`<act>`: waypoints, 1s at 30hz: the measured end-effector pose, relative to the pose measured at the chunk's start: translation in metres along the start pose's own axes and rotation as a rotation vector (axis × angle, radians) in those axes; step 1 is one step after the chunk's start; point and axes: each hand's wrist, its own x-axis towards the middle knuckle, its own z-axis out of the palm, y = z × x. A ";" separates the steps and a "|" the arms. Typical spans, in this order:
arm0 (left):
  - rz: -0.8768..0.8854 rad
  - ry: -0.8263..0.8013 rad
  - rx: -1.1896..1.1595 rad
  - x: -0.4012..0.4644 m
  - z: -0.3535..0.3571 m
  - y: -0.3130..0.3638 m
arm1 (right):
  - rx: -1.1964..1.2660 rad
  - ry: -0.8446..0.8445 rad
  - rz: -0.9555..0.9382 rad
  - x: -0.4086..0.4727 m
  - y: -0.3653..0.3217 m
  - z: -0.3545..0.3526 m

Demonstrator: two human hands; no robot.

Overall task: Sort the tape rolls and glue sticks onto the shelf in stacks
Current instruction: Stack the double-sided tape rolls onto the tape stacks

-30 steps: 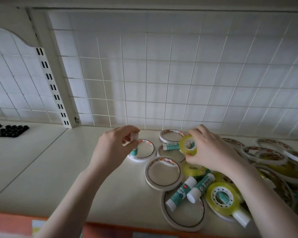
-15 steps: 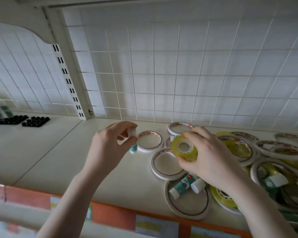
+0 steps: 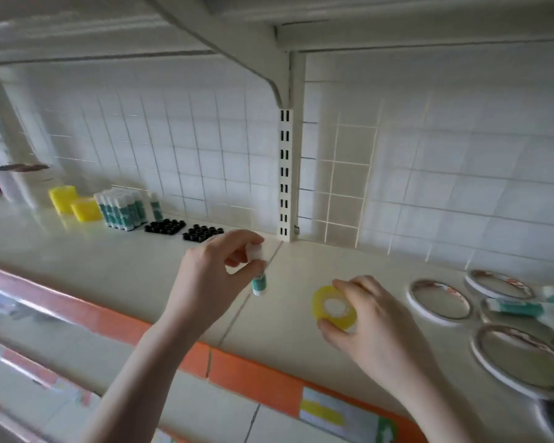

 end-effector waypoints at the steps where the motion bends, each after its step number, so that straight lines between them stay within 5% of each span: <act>1: -0.004 -0.001 -0.003 0.003 -0.017 -0.017 | 0.003 0.008 0.006 0.007 -0.018 0.013; 12: 0.024 -0.024 0.051 0.061 -0.141 -0.165 | 0.007 0.054 0.024 0.090 -0.169 0.105; 30: 0.031 -0.115 0.075 0.192 -0.137 -0.259 | -0.037 -0.010 0.043 0.205 -0.210 0.163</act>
